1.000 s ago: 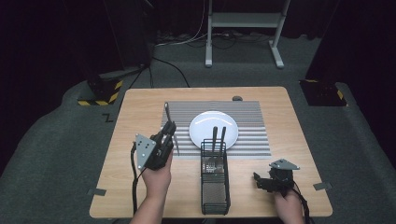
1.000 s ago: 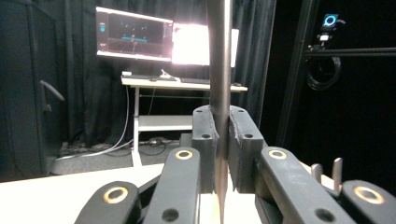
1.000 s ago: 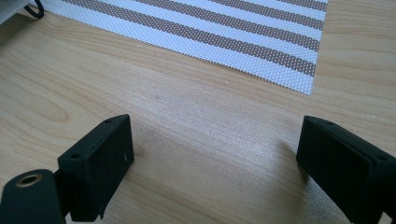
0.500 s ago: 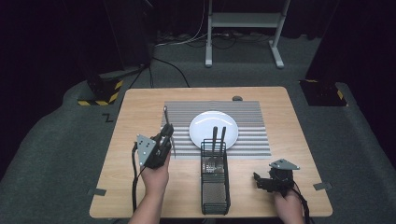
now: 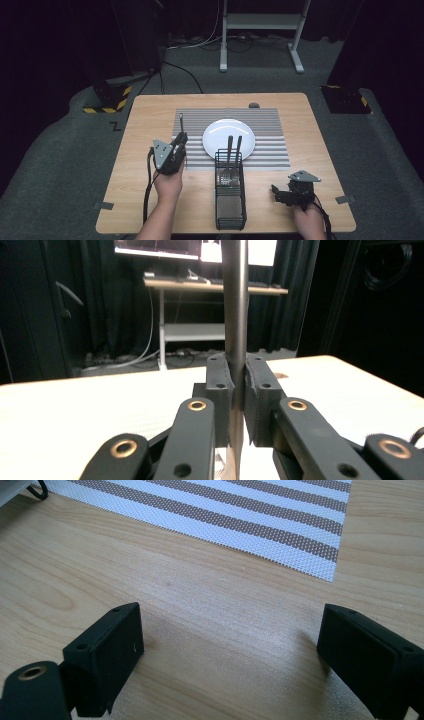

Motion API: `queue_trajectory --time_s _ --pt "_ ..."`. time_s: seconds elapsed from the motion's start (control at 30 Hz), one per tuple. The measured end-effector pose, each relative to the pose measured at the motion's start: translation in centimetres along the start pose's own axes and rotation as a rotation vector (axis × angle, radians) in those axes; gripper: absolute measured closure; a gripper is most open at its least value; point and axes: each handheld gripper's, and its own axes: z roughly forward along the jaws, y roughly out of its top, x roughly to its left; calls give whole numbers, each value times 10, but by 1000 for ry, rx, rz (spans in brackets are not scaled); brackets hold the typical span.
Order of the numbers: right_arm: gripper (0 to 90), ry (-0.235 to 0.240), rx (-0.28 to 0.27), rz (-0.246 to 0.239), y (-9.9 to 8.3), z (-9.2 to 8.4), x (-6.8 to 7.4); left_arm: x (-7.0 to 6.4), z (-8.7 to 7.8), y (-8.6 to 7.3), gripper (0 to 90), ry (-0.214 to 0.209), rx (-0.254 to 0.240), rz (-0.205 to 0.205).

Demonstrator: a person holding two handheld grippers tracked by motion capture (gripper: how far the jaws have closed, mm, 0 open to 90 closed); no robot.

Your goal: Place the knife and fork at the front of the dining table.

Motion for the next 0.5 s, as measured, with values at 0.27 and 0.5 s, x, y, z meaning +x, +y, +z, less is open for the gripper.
queue_trajectory --time_s 0.27,0.5 --pt "108 0 0 0 0 0 0 1 16 -8 821 17 29 3" --pt "108 0 0 0 0 0 0 6 27 -12 821 34 38 -28"
